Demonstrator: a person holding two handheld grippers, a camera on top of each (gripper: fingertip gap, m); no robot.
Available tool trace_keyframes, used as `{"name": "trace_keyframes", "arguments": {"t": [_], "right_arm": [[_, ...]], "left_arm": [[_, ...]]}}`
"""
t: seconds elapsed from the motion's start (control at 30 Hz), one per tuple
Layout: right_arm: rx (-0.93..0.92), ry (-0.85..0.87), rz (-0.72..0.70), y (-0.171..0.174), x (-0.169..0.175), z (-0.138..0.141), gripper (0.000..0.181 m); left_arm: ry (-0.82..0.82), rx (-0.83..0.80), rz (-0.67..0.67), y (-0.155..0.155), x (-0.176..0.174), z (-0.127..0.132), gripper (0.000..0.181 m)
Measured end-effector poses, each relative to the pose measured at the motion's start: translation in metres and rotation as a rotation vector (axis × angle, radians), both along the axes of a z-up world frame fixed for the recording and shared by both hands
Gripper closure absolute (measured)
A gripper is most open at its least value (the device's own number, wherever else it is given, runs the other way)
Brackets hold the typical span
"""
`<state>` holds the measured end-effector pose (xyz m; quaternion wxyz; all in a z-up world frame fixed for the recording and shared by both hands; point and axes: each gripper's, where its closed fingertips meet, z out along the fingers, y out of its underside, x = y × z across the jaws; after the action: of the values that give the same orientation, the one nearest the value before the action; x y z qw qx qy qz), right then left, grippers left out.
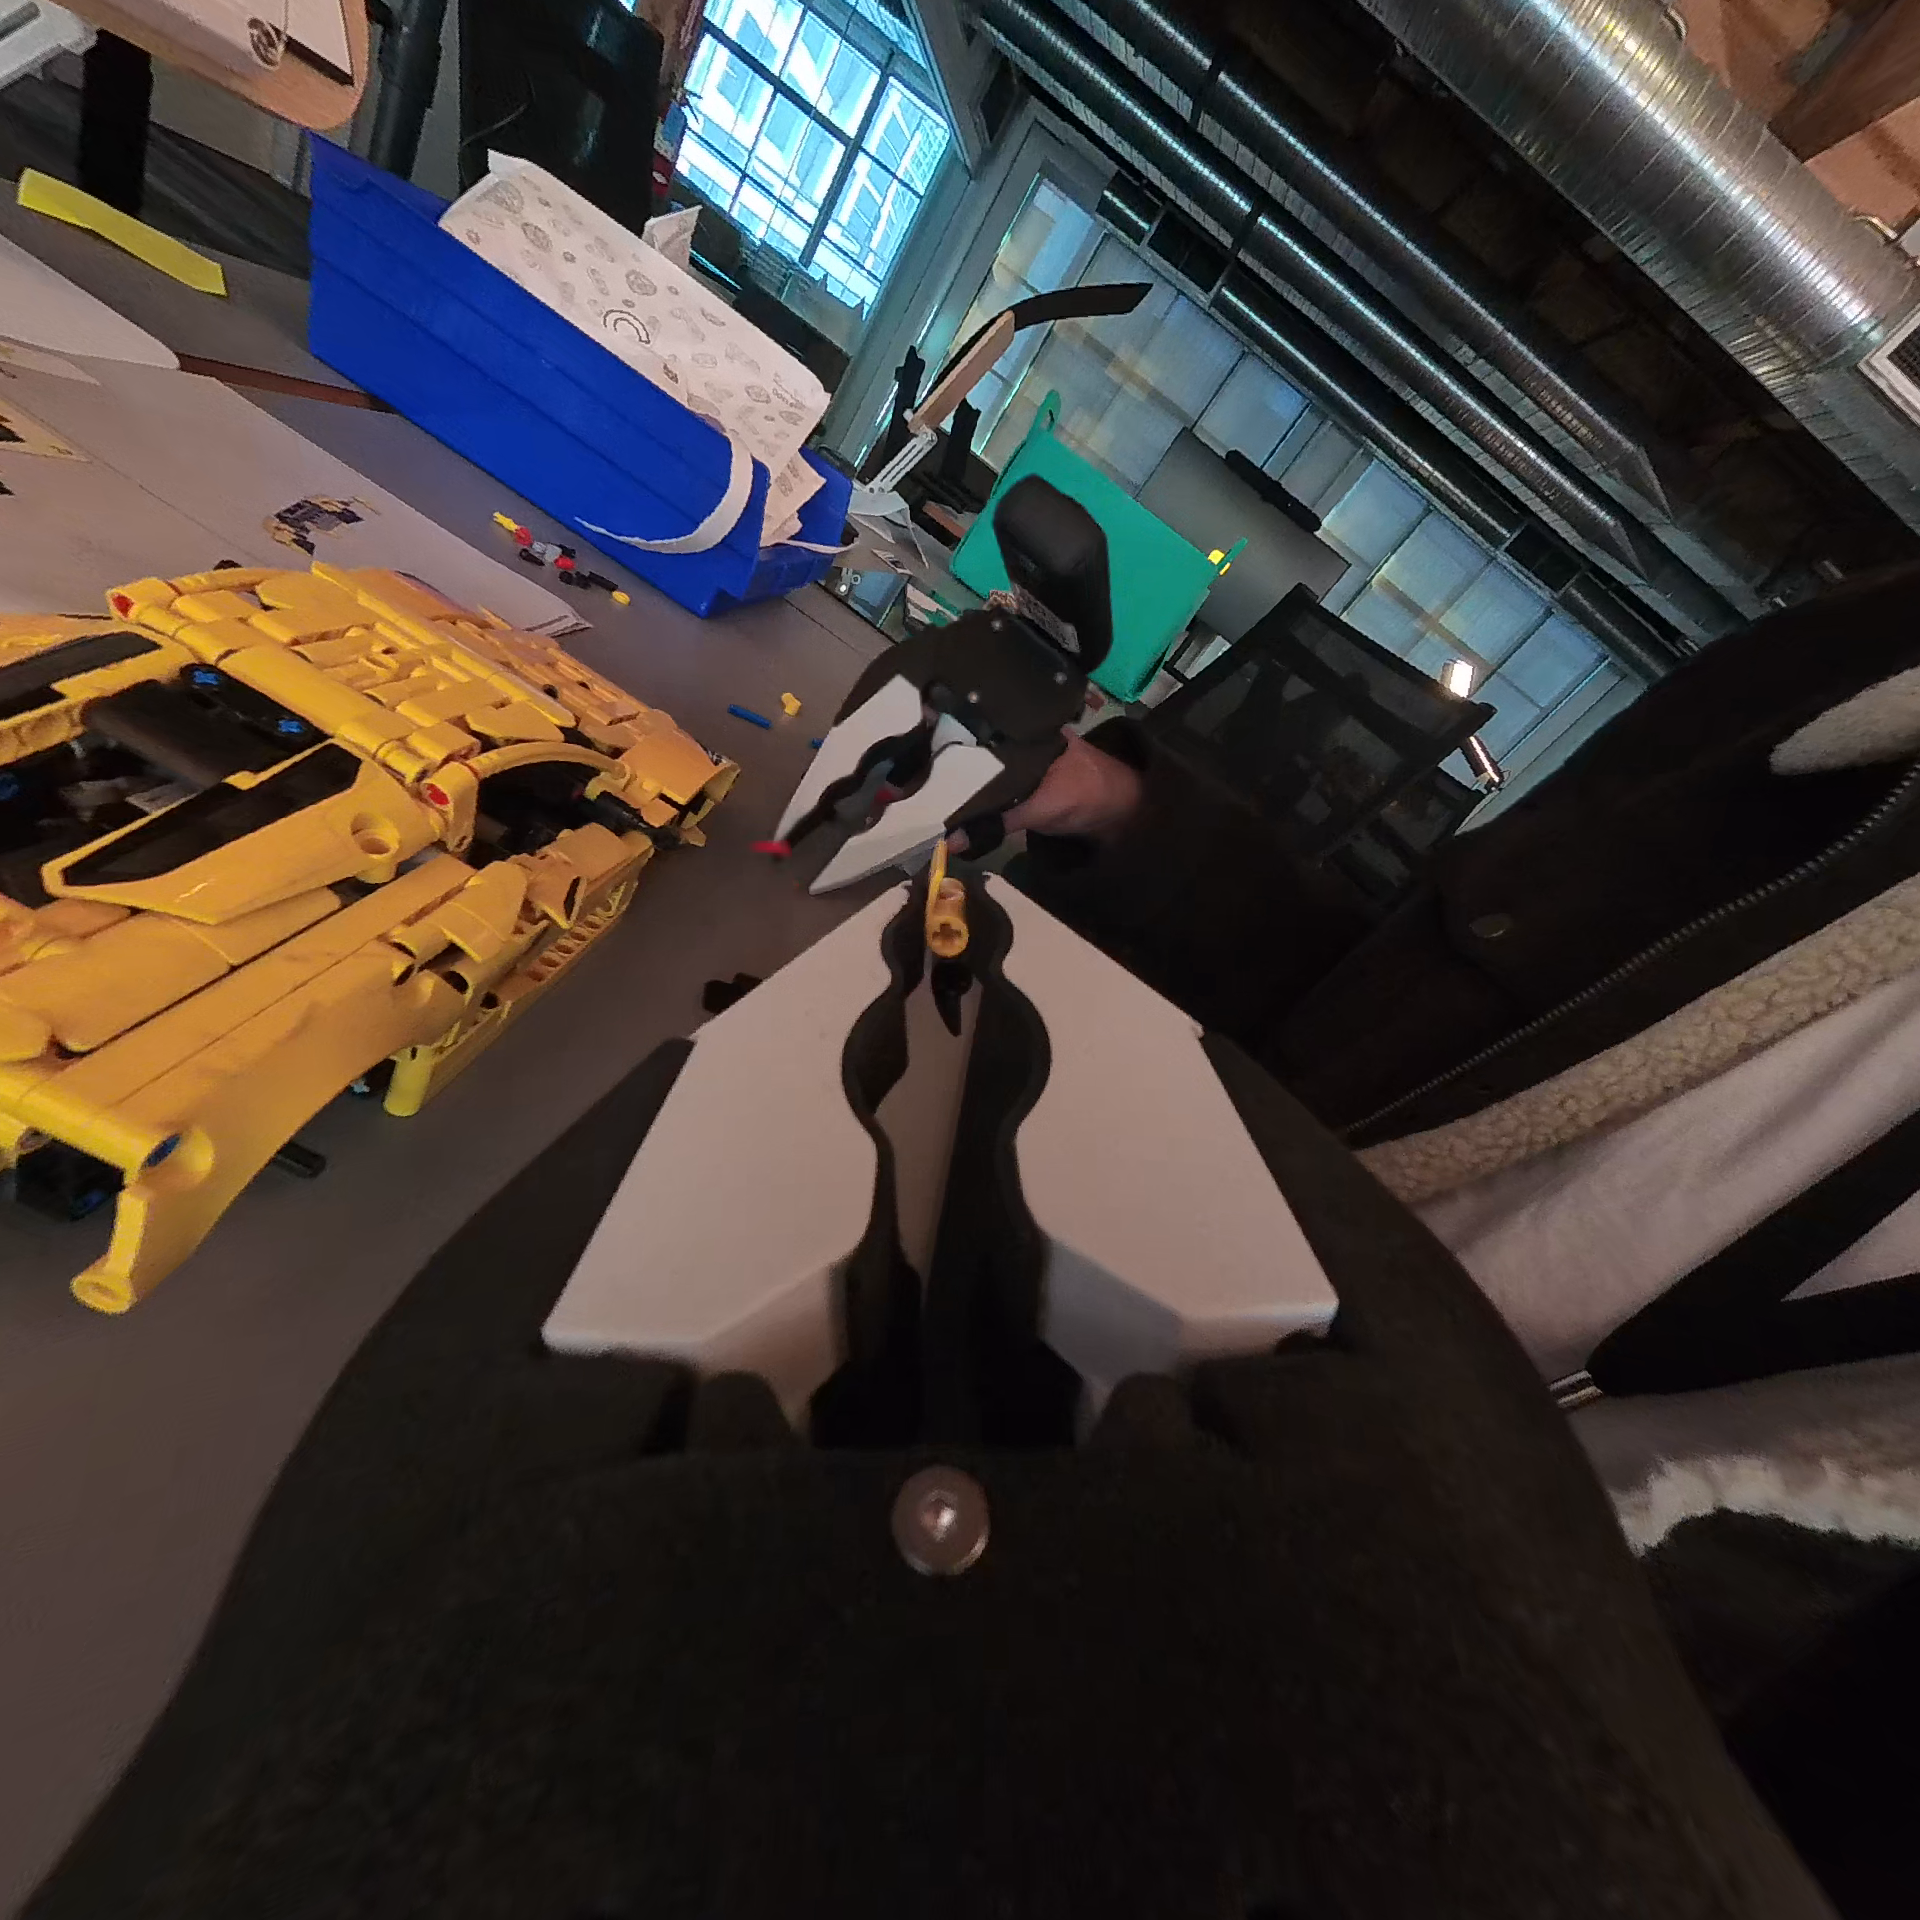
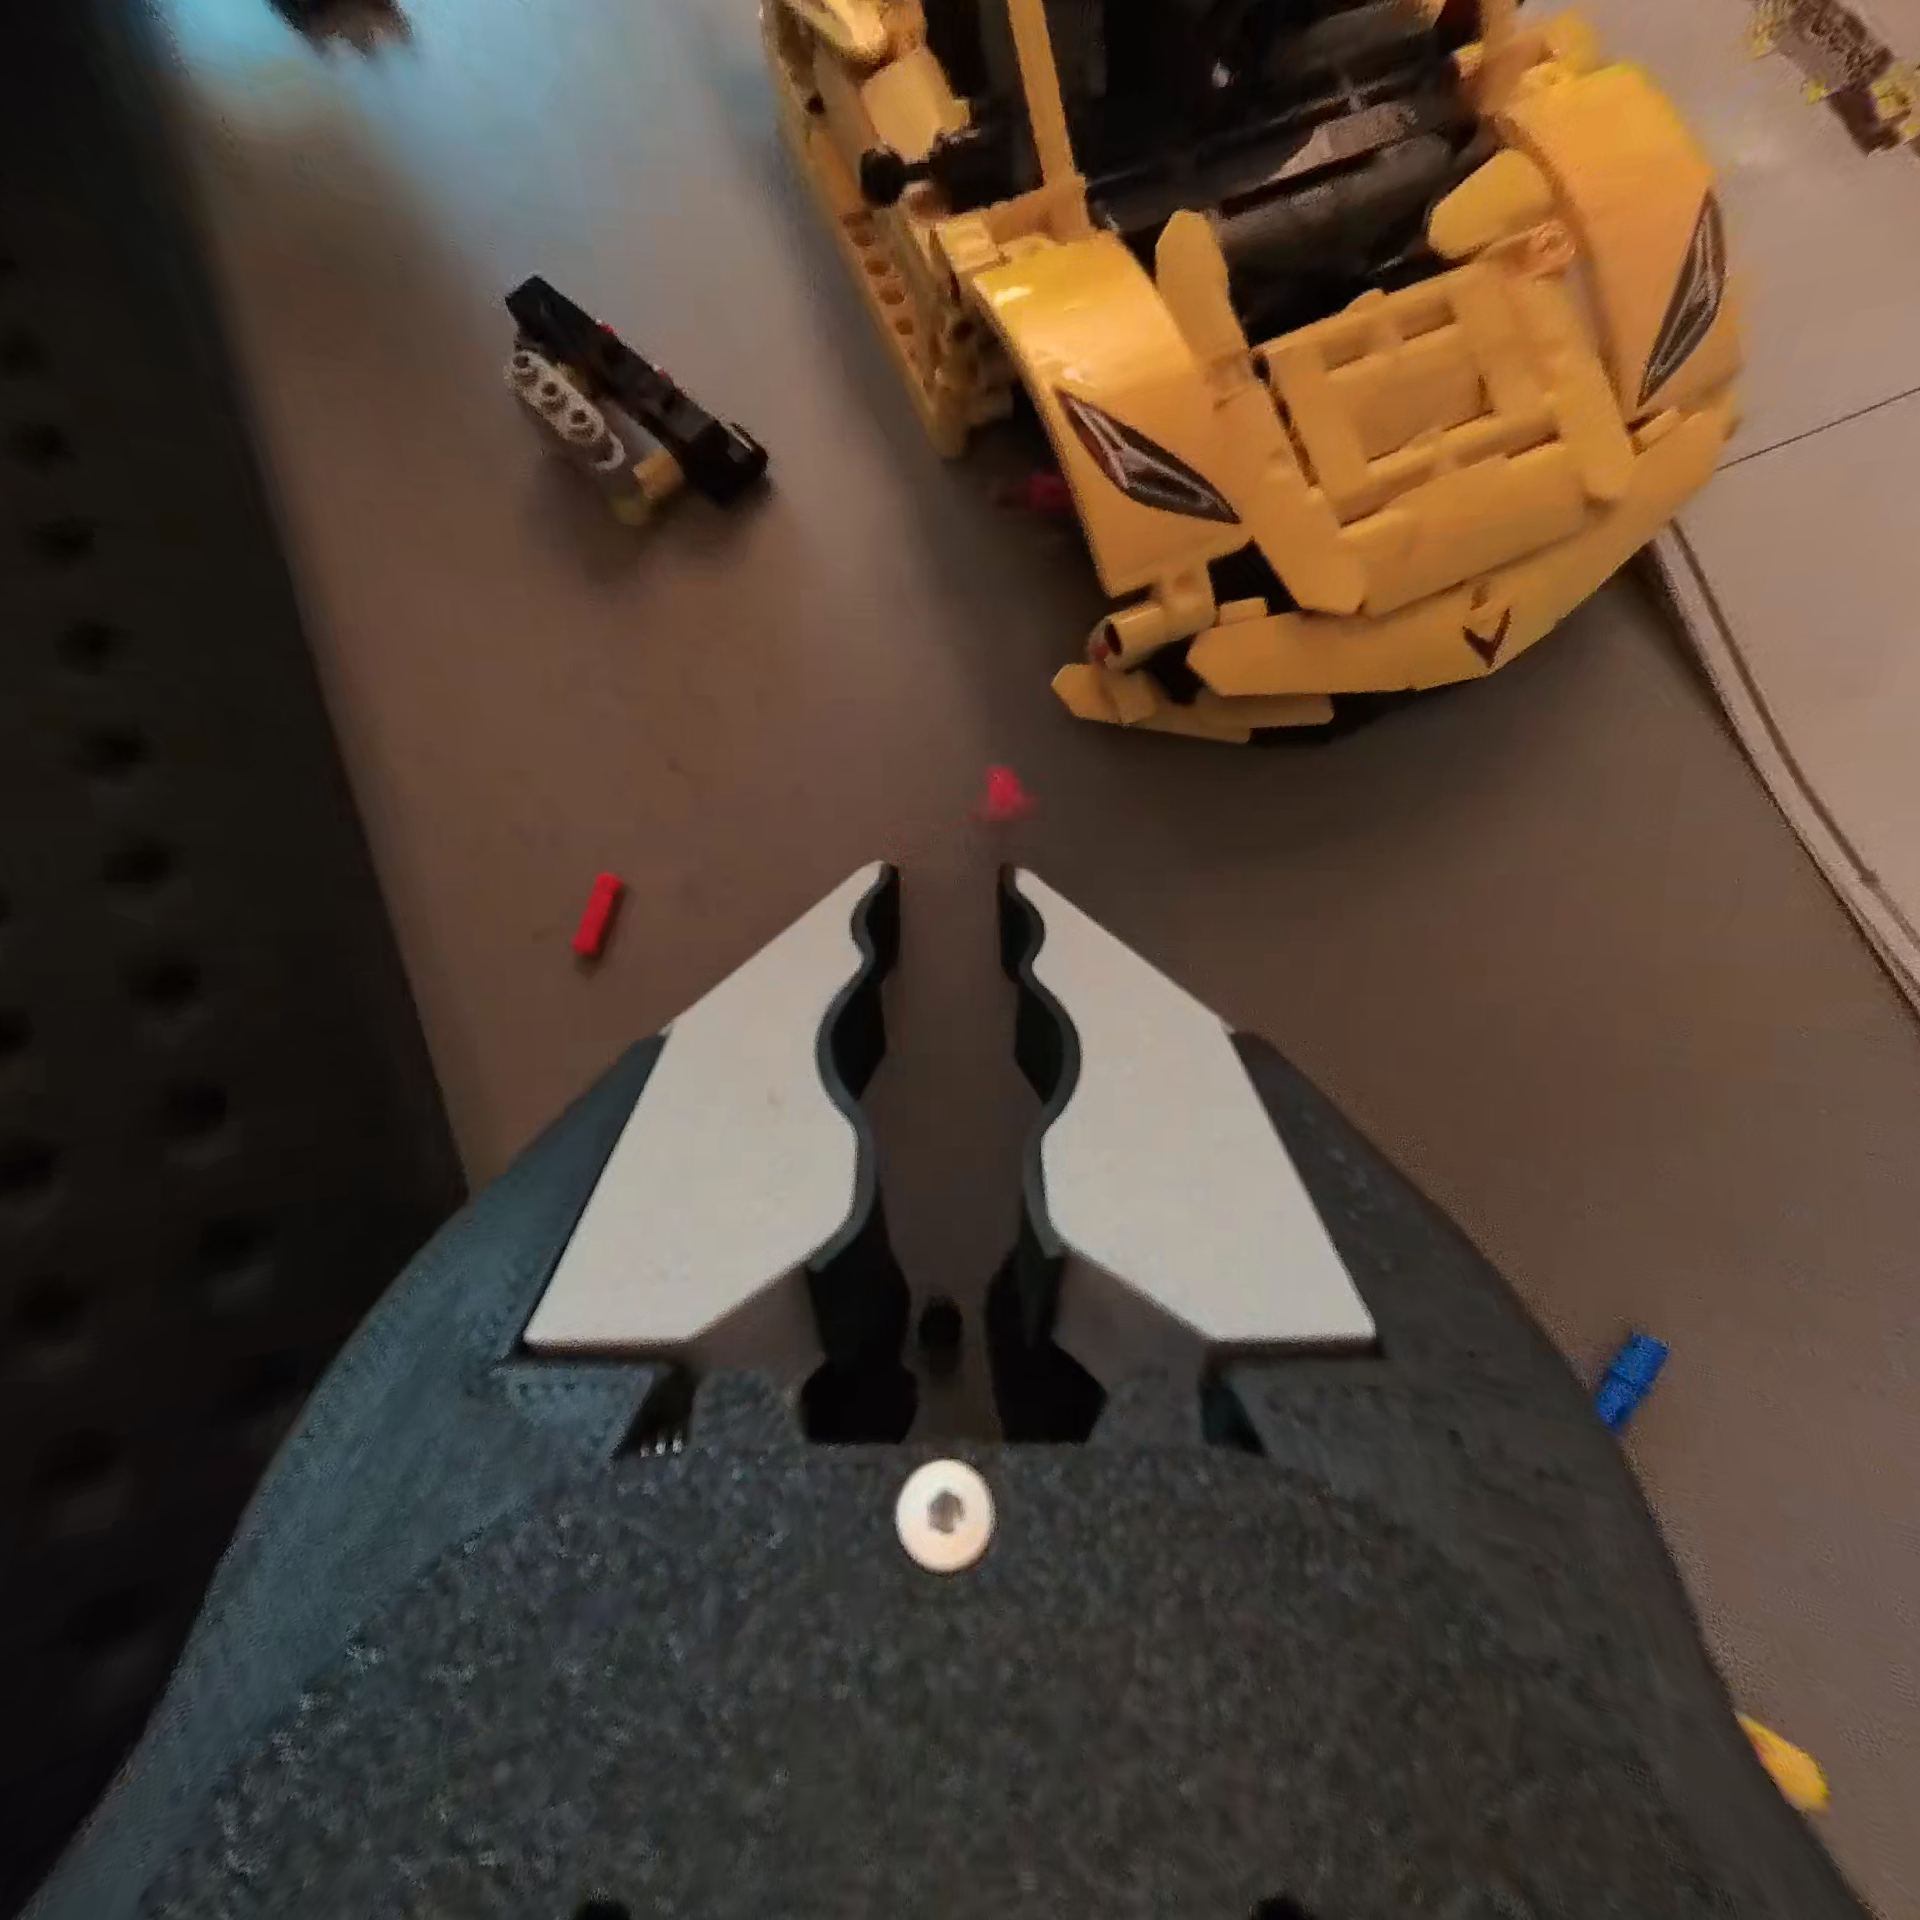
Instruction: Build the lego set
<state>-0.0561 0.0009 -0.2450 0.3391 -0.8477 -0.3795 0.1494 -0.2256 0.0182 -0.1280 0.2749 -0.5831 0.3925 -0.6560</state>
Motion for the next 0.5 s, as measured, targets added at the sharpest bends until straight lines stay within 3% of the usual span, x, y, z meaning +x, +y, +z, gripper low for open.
{"name": "trace_keyframes", "arguments": {"t": [0.33, 0.5], "right_arm": [[0.079, -0.042, -0.017, 0.009, 0.006, 0.011, 0.167], [0.1, -0.095, -0.157, 0.03, 0.049, 0.024, 0.164]], "left_arm": [[-0.004, -0.007, -0.003, 0.0, 0.0, 0.0, 0.175], [-0.012, -0.018, 0.008, 0.003, -0.002, 0.001, 0.175]]}}
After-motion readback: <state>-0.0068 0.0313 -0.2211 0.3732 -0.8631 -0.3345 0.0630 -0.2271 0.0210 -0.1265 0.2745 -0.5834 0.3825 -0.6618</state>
